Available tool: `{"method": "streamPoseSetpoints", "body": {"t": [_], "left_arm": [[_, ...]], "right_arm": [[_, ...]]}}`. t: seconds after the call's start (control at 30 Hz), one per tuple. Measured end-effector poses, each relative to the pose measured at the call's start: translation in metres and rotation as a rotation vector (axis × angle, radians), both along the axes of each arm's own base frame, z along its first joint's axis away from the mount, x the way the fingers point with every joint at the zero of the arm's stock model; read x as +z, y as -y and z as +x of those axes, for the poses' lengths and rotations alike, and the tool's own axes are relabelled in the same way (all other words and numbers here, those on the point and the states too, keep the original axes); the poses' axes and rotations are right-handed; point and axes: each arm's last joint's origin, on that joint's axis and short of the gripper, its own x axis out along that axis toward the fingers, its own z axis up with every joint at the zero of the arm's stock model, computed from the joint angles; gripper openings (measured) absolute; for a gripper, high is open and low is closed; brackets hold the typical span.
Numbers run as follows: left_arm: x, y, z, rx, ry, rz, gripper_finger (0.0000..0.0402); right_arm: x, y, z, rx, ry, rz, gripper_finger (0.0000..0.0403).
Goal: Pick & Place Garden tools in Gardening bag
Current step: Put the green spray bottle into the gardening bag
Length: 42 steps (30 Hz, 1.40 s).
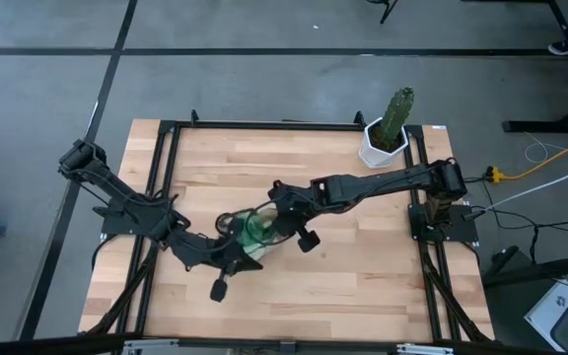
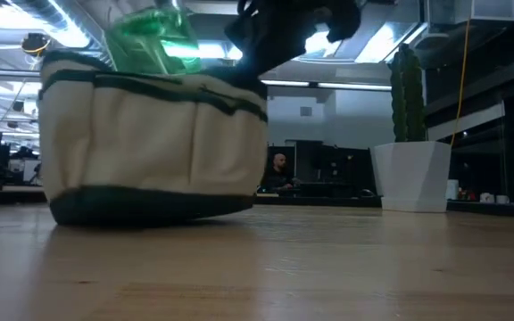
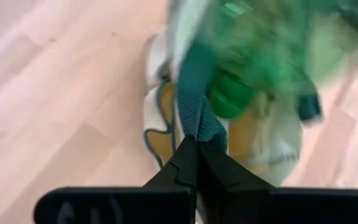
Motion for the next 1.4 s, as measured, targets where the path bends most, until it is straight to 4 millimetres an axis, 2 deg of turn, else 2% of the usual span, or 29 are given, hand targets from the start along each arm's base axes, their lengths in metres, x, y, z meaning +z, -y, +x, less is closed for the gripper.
{"method": "streamPoseSetpoints", "body": {"t": [0.23, 0.4, 0.53, 0.7, 0.8, 1.03, 1.17, 1.3, 1.4], "left_arm": [[-0.024, -0.016, -0.008, 0.26, -0.216, 0.044, 0.0002], [-0.031, -0.022, -0.014, 0.397, -0.253, 0.079, 0.0002], [-0.035, -0.025, -0.009, 0.412, -0.277, 0.049, 0.0002], [-0.053, -0.031, 0.001, 0.35, -0.463, -0.083, 0.0003], [-0.062, -0.033, 0.003, 0.338, -0.529, -0.09, 0.0002], [-0.058, -0.037, 0.0, 0.448, -0.432, 0.058, 0.0003], [-0.056, -0.044, 0.004, 0.507, -0.393, 0.073, 0.0001], [-0.054, -0.047, 0.015, 0.425, -0.369, 0.058, 0.0003], [-0.043, -0.044, 0.016, 0.38, -0.316, 0.081, 0.0001]], "right_arm": [[-0.003, -0.009, -0.007, 0.096, -0.075, 0.053, 0.0001], [-0.003, -0.018, -0.009, 0.13, -0.081, 0.062, 0.0001], [-0.003, -0.024, -0.01, 0.164, -0.073, 0.052, 0.0], [-0.002, -0.03, -0.011, 0.239, -0.055, 0.078, 0.0], [-0.002, -0.032, -0.011, 0.255, -0.053, 0.096, 0.0], [-0.001, -0.037, -0.014, 0.395, -0.066, 0.231, 0.0], [0.001, -0.038, -0.014, 0.449, -0.048, 0.272, 0.0], [0.001, -0.038, -0.014, 0.443, -0.051, 0.273, 0.0], [0.0, -0.038, -0.016, 0.423, -0.08, 0.28, 0.0]]}}
